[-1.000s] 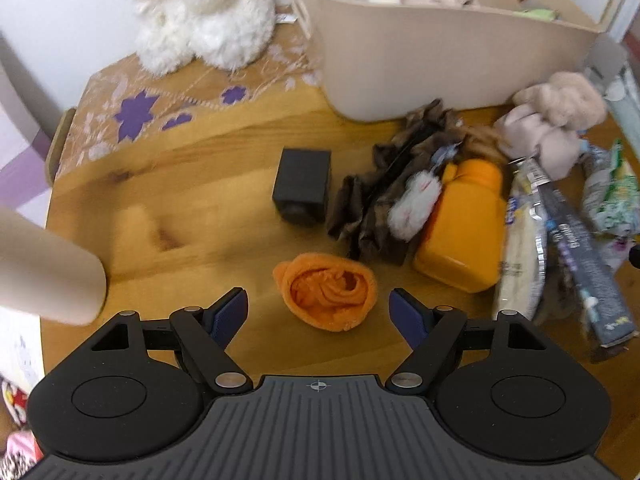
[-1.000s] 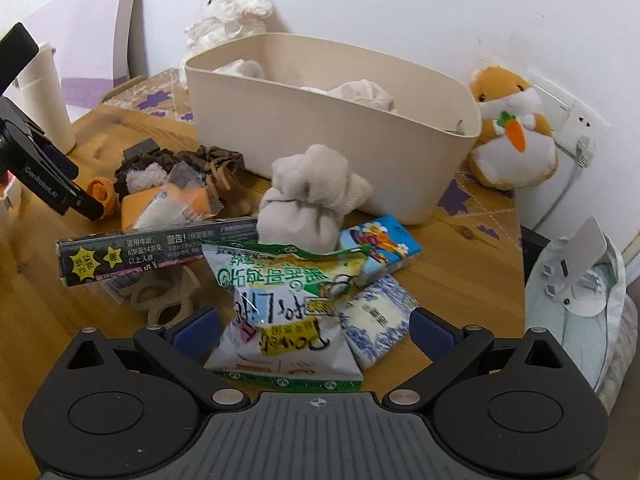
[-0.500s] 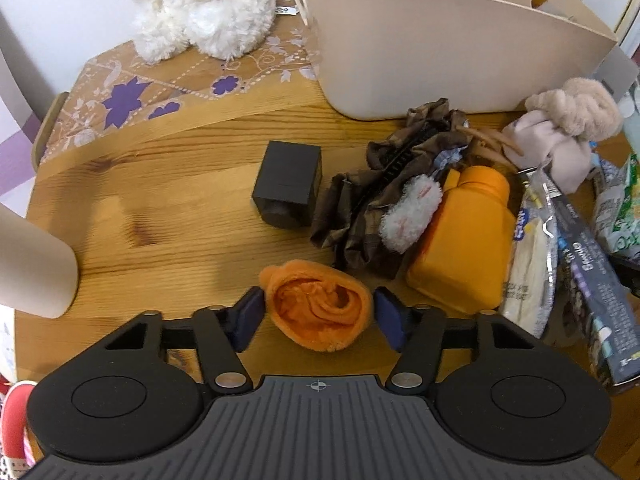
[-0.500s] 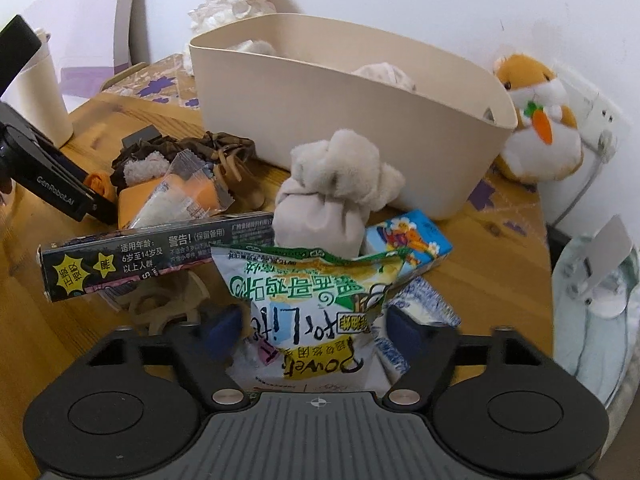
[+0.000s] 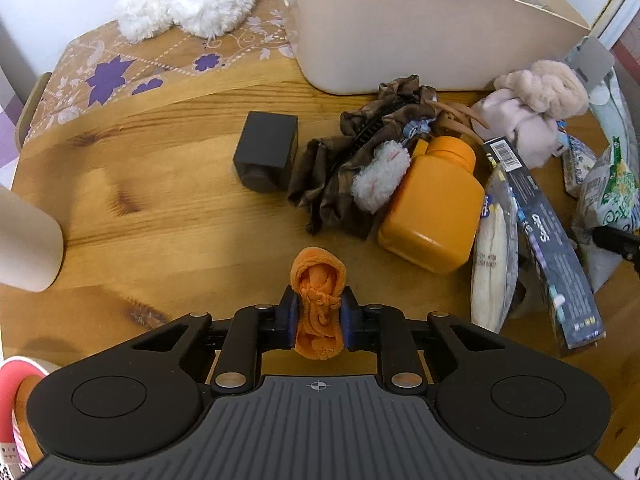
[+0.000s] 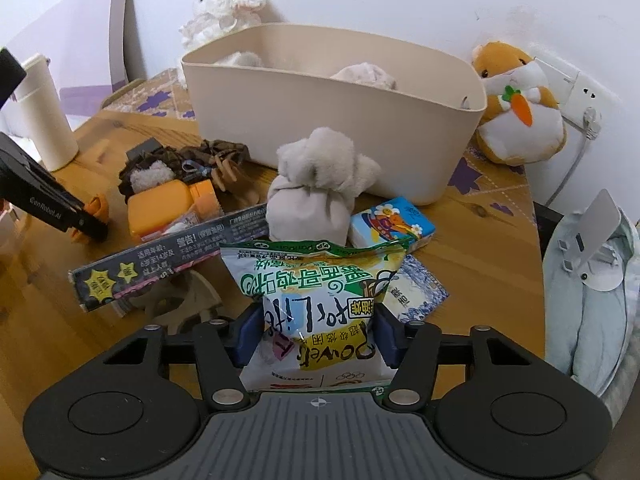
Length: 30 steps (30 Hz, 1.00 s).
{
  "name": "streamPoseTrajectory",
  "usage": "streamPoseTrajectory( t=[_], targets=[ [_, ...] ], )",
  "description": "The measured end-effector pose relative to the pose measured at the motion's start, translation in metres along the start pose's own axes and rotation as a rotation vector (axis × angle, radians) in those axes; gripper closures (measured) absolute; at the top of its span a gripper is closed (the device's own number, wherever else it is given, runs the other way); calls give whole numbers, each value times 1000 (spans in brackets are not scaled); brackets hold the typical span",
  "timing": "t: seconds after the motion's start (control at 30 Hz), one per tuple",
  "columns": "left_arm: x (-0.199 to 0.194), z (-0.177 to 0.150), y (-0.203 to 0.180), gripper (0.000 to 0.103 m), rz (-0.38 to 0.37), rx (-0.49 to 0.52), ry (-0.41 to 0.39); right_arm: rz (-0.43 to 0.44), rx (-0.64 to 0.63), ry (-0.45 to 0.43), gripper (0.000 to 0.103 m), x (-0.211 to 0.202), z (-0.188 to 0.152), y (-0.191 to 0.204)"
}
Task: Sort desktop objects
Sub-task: 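Grasp the orange sock with the left tool while the right tool grasps the white snack bag, then carry the orange sock and white snack bag into the basket and release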
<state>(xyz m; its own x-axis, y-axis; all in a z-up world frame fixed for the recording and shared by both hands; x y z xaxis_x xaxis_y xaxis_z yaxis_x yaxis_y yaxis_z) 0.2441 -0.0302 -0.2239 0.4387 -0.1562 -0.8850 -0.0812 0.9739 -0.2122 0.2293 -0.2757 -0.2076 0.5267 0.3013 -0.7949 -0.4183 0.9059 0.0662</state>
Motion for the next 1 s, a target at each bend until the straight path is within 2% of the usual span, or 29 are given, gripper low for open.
streamPoseTrajectory(
  t=[0.23,0.43,0.73,1.0],
  targets=[
    [-20,-1,14,83,-2,-9,-35,11,40,-45,52,-20,9,-11],
    [-49,9,21,83,-5,-9,-103,5,67,-106,52,-39,26,-26],
    [-84,43,21,83,-8,30,-205,-12,105,-209,52,-62,62,-47],
    [-116,95,21,83,20,98,-313,-44,149,-299,51,-73,103,-67]
  ],
)
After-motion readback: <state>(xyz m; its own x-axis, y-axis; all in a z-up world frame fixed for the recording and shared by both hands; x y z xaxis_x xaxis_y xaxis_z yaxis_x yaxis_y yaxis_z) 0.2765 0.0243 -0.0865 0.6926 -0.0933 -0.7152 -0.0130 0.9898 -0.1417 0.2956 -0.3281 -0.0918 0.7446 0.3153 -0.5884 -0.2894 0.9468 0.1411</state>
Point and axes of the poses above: each gripper's, at about its wrist camera, not at the fingertips, and x roughly the way its jaws point, y to its left, z to its top, the point moved 4 cm from there along x, roughly the way its jaws point, and after that the axes turned 8 degrees about x, right-handed, at the moved point
